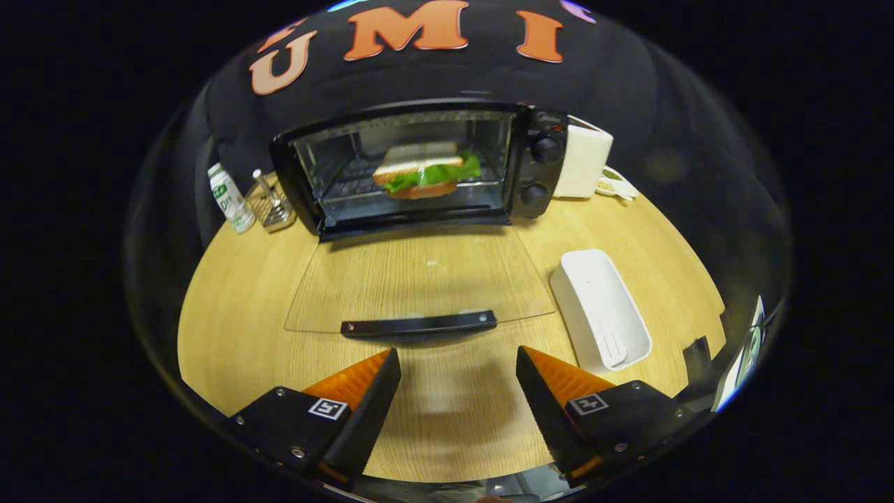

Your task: Open the toaster oven, put the food inside, and close the toaster oven door.

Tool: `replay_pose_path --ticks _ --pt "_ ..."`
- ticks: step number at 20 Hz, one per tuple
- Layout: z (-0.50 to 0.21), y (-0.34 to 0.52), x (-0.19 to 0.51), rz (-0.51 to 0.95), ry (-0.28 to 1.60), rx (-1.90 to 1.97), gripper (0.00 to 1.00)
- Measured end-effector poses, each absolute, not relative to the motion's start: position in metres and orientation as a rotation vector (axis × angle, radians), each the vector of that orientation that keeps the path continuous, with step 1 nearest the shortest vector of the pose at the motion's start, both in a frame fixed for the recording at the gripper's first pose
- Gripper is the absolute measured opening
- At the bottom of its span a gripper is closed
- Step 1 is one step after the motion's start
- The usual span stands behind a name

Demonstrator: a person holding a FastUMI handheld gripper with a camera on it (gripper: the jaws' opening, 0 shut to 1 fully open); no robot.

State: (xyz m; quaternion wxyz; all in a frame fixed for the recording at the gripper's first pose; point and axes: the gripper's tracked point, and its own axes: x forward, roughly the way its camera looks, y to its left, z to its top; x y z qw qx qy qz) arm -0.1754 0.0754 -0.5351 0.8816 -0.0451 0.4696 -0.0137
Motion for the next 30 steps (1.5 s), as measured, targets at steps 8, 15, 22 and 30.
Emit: replay_pose_path --ticks 8,15,22,30 --pt "-0.578 0.089 -0.168 0.010 1.031 -0.136 1.00" --pt "-0.564 0.090 -0.155 -0.002 0.988 -0.104 1.00" --pt "-0.510 0.095 -0.132 0.014 0.912 -0.066 1.00" --pt "-0.450 0.089 -0.061 0.025 0.750 -0.113 1.00"
